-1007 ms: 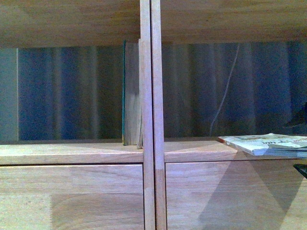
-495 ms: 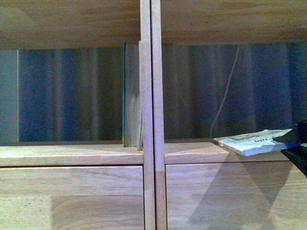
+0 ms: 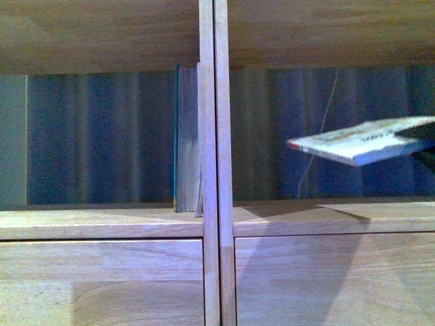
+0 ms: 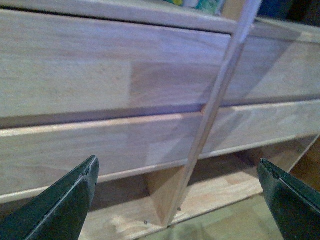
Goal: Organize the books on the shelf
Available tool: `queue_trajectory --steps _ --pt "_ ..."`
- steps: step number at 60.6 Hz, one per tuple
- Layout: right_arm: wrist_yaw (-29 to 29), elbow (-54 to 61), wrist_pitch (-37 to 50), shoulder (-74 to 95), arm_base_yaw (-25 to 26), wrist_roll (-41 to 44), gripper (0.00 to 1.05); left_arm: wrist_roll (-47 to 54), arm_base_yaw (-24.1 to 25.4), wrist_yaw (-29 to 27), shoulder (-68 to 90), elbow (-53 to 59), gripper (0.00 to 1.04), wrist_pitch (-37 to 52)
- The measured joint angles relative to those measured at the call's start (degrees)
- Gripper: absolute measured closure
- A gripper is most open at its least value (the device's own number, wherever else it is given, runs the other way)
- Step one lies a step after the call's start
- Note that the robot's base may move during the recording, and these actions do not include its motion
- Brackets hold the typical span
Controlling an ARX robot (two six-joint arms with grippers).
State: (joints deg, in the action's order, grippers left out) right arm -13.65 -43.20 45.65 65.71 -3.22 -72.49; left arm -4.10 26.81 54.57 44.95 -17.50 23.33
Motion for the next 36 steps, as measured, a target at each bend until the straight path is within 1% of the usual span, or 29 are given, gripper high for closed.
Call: queue_trajectory --steps 3,11,15,18,23,32,36 --pt "-0.15 0.0 -0.11 -0.94 -0.57 0.72 0.97 -2.86 0.11 -1.22 6.08 -3.41 0.07 4.44" --pt "-0.52 0.0 -0.31 -2.21 -2.67 2.97 0.97 -9.42 -0.33 -4.92 19.56 -13.05 0.07 12.17" --pt "-0.7 0.0 0.11 -2.58 -3.91 4.59 0.97 -12.02 -0.83 -5.55 24.35 -17.77 0.07 12.28" --pt "-0.68 -0.02 0.42 -3.02 -5.2 6.34 0.97 -14.78 -1.64 -4.9 28.41 -22.27 0.07 11.37" --pt "-0.24 -0.02 2.47 -4.22 -9.2 9.94 0.97 -21.57 -4.42 -3.45 34.25 -30.91 0.07 9.94" --pt "1.01 0.57 5.22 -5.88 -12.98 12.63 0.97 -28.09 -8.28 -1.66 34.97 -36.85 0.07 9.94" --pt "1.01 0.96 6.34 -6.49 -14.71 13.99 0.97 -30.93 -11.19 -1.81 34.86 -39.1 0.07 9.2"
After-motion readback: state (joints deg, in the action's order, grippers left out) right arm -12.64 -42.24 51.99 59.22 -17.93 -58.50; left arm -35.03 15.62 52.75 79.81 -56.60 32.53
